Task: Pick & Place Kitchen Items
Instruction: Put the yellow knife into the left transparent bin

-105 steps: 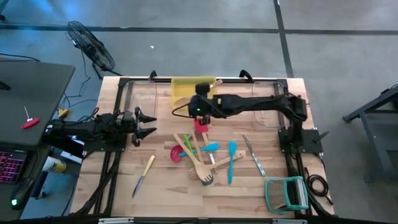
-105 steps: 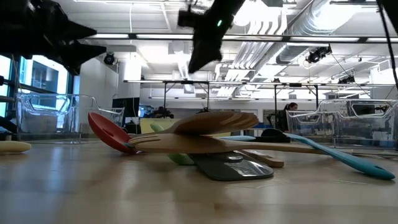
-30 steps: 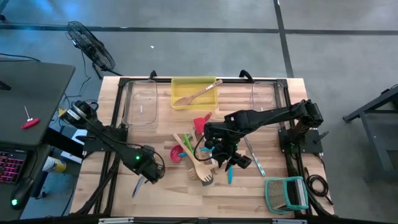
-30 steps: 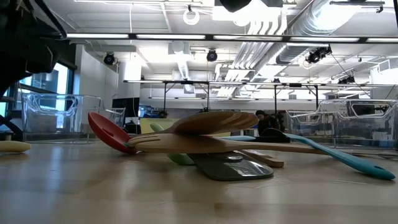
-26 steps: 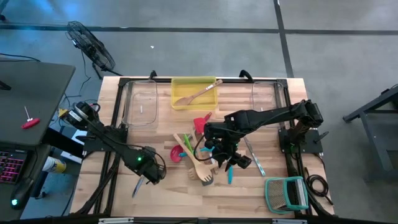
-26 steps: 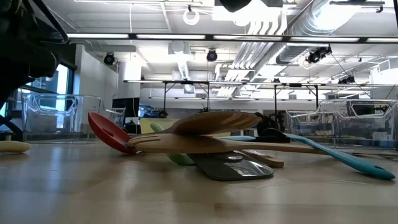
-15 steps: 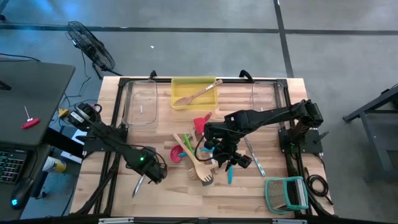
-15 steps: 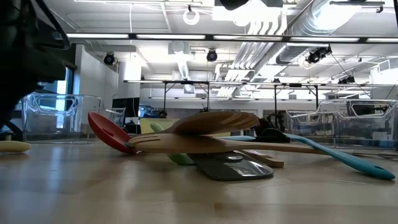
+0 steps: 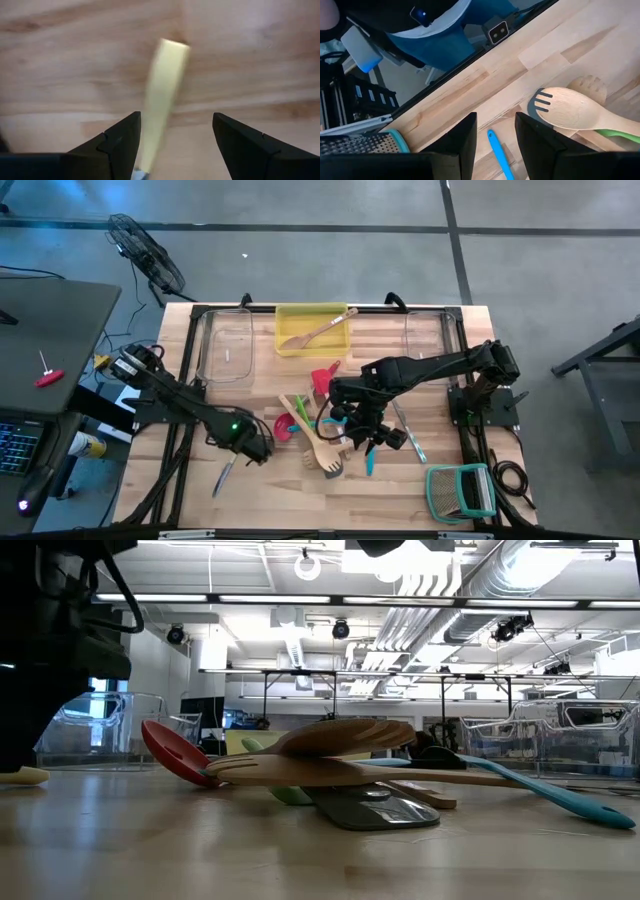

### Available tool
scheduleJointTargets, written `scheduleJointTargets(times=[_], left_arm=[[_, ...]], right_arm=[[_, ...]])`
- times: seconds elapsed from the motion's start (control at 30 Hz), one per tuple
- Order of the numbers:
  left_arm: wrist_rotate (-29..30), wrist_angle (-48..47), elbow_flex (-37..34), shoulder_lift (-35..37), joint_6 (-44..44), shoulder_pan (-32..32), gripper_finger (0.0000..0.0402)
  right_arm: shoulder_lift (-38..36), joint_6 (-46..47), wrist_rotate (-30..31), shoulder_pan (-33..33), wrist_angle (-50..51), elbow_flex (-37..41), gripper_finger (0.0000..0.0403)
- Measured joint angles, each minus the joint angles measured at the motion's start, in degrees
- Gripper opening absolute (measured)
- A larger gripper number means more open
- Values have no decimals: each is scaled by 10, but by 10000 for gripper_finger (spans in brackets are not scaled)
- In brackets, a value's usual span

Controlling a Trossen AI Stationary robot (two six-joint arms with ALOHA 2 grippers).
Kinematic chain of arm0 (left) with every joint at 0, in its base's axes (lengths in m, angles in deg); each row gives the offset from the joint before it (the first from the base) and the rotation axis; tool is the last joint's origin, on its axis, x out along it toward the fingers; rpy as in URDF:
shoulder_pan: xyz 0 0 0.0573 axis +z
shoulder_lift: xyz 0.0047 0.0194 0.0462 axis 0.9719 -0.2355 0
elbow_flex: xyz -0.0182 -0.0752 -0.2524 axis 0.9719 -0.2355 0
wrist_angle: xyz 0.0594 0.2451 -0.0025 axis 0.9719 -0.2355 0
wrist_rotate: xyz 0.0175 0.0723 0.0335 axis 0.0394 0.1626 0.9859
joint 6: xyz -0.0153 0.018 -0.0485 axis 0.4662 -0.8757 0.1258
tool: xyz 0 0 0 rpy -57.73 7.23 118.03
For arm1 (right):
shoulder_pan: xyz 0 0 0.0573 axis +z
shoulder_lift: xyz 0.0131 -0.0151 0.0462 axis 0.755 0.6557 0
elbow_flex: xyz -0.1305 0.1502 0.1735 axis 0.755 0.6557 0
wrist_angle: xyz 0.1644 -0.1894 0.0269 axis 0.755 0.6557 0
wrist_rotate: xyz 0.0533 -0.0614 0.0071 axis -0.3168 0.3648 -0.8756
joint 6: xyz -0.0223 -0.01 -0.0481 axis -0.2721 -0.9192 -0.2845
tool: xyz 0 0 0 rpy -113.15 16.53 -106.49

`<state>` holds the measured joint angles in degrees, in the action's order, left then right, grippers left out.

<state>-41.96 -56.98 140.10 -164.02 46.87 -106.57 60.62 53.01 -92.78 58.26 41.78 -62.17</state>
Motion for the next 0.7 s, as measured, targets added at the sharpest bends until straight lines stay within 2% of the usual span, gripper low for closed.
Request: scheduleJointTargets(times=[0.47,0.7], left_arm=[[20,-8,0,0,-59,-2,239],[10,-8,0,0,-73,-2,239]], right_arm=[[0,-19,-1,0,-2,0,126],[0,-19,-2,0,-2,0,126]])
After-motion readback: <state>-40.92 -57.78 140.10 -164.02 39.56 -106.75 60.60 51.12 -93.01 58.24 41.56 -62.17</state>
